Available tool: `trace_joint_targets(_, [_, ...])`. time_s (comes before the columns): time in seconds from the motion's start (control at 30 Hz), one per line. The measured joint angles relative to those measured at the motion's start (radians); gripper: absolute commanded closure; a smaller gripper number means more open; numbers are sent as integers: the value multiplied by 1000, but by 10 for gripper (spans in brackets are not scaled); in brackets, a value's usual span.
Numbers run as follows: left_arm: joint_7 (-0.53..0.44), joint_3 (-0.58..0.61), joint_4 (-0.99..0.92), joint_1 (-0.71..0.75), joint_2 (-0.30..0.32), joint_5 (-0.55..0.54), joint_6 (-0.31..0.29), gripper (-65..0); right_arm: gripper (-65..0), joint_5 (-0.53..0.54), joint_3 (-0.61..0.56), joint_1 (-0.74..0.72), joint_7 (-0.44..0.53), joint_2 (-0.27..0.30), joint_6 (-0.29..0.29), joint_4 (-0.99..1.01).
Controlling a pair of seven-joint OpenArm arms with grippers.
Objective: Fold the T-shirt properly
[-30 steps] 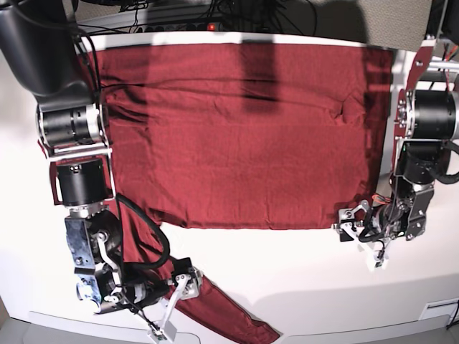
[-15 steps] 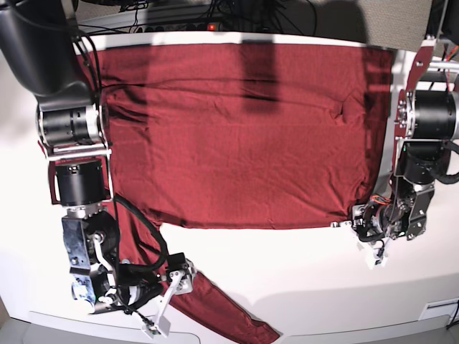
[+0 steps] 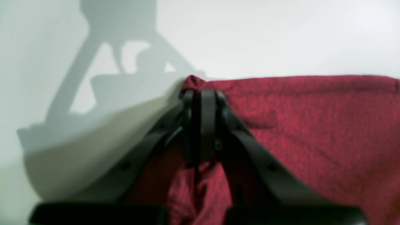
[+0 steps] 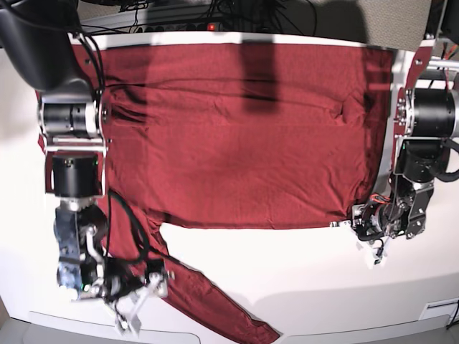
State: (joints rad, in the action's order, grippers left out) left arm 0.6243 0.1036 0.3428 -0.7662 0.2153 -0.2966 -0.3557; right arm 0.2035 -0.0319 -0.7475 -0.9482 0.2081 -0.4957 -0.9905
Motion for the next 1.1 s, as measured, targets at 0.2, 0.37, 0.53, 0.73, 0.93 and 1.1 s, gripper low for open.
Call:
trace_joint_targets(0.2, [1, 0, 1, 0, -2, 0, 0, 0, -475, -52, -1, 51, 77, -3, 0, 160])
trace_joint_targets(0.37, [0, 0, 2, 2, -2, -1, 0, 0, -475, -74, 0, 38, 142, 0, 1, 219])
trace_joint_targets(0.53, [0, 0, 3, 2, -2, -1, -3, 0, -475, -109, 0, 49, 192, -3, 0, 232])
trace_joint_targets(0.73, [0, 0, 3, 2, -2, -1, -3, 0, -475, -134, 0, 85, 286, -3, -27, 232])
trace_joint_targets(0.93, [0, 0, 3, 2, -2, -1, -3, 0, -474, -166, 0, 163, 387, -3, -32, 232])
trace_joint_targets(1.1, [1, 0, 3, 2, -2, -4, -4, 0, -468, -209, 0, 211, 499, -3, -32, 232])
